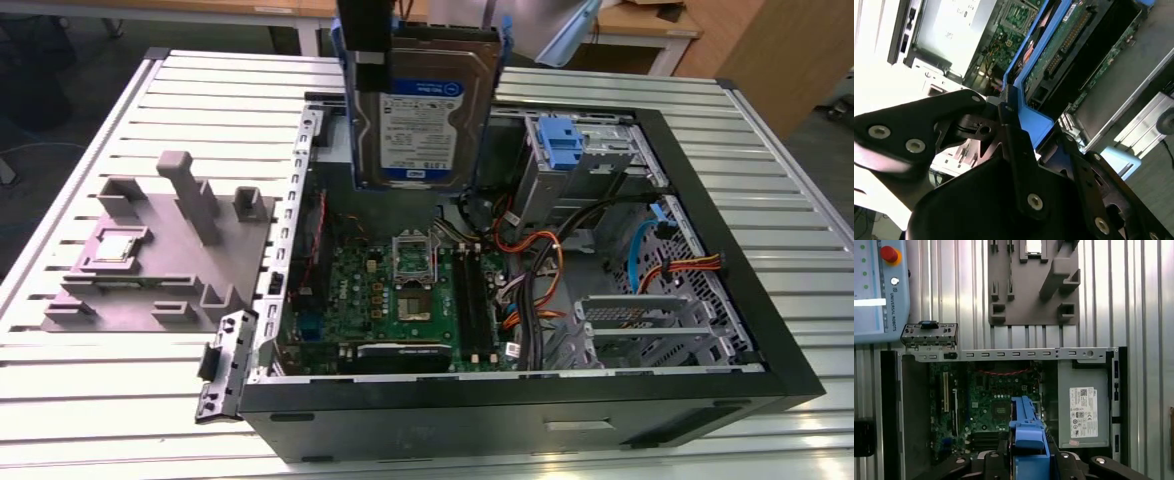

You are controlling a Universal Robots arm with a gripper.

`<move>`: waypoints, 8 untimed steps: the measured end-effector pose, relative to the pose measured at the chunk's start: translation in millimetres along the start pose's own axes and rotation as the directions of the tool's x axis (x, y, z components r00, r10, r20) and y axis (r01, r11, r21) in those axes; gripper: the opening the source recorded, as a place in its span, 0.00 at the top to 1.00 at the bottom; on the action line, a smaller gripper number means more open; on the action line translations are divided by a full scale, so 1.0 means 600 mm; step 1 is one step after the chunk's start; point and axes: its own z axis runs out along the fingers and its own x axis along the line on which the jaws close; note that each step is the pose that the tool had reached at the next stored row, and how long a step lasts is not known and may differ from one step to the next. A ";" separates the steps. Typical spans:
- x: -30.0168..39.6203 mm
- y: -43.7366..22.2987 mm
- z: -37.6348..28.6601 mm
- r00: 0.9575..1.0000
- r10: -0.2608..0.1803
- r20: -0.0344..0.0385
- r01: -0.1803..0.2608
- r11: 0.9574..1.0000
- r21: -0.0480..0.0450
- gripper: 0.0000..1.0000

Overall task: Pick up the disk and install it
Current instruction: 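Pick up the disk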

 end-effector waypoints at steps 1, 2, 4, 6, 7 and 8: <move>0.000 -0.005 0.001 1.000 0.000 0.000 0.000 1.000 0.000 0.63; 0.000 -0.009 0.002 1.000 0.000 0.000 0.000 1.000 0.000 0.63; 0.000 -0.014 0.004 1.000 0.000 0.000 0.000 1.000 0.000 0.63; -0.002 -0.015 0.006 1.000 0.000 0.000 0.000 1.000 0.000 0.63; -0.004 -0.015 0.007 1.000 0.000 0.000 0.000 1.000 0.000 0.63; -0.006 -0.014 0.008 1.000 0.000 0.000 0.000 1.000 0.000 0.63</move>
